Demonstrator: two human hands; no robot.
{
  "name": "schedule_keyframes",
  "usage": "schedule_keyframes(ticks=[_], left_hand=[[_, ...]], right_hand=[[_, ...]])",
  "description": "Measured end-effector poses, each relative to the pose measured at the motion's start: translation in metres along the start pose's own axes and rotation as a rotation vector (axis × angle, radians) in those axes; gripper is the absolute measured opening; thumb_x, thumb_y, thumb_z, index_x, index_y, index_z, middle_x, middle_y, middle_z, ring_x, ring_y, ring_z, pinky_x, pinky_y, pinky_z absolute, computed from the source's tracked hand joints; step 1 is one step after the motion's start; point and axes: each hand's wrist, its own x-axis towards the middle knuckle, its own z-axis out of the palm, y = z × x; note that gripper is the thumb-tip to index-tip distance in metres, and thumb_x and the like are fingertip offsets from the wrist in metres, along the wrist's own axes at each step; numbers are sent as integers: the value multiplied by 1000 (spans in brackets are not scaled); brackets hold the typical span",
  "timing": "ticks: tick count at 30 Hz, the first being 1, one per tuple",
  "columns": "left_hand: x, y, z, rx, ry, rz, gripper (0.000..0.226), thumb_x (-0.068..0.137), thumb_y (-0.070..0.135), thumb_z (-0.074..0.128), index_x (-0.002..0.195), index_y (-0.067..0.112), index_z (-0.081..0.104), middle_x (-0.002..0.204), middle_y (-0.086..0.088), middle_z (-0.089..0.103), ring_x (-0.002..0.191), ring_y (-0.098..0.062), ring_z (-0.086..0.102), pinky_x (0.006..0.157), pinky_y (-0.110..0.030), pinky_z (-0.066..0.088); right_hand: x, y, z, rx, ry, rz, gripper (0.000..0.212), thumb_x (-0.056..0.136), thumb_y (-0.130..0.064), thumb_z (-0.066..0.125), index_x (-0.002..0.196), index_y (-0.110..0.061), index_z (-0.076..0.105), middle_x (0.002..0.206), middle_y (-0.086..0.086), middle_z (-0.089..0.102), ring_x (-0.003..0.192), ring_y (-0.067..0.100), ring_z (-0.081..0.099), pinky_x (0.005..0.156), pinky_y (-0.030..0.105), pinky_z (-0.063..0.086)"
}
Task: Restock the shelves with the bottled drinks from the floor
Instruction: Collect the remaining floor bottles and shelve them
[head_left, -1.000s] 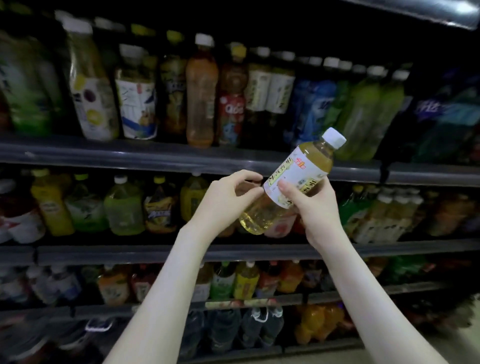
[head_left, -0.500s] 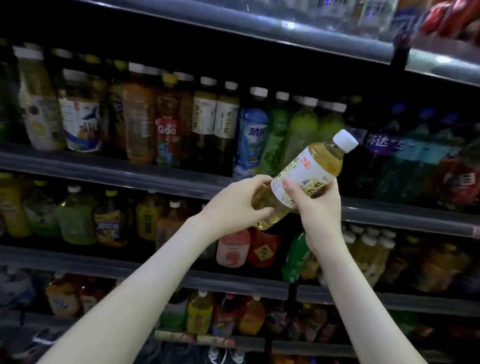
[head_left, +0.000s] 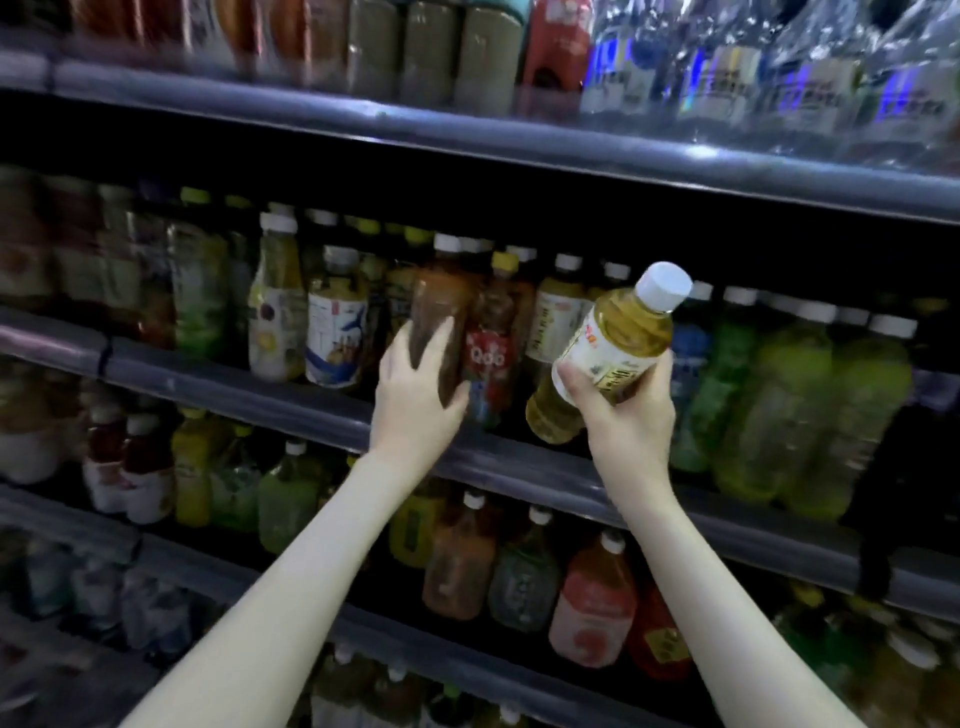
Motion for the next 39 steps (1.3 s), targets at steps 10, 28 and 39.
schedule_keyframes(ticks=[10, 28, 39], left_hand=[[62, -47, 30, 341, 16, 319, 86, 85, 65, 50, 151, 34, 6, 156, -7, -14, 144, -32, -17, 107, -57, -18], [69, -82, 19, -88, -194, 438, 89, 88, 14, 63, 152, 37, 6, 157, 4, -22, 147, -24, -11, 111, -35, 7], [14, -65, 20, -354, -34, 446, 77, 89, 26, 60, 152, 23, 16, 157, -6, 14, 146, -19, 15, 117, -26, 17]], right_hand=[[62, 43, 70, -379, 45, 178, 43, 81, -37, 74, 112, -19, 50, 93, -9, 60, 91, 18, 60, 76, 29, 48], [28, 51, 145, -740, 17, 73, 91, 85, -41, 67, 151, -9, 13, 151, 13, 31, 139, 30, 31, 111, 42, 35], [-27, 30, 114, -345, 207, -112, 77, 81, -27, 76, 143, -8, 35, 135, 3, 50, 127, 11, 48, 106, 21, 40]])
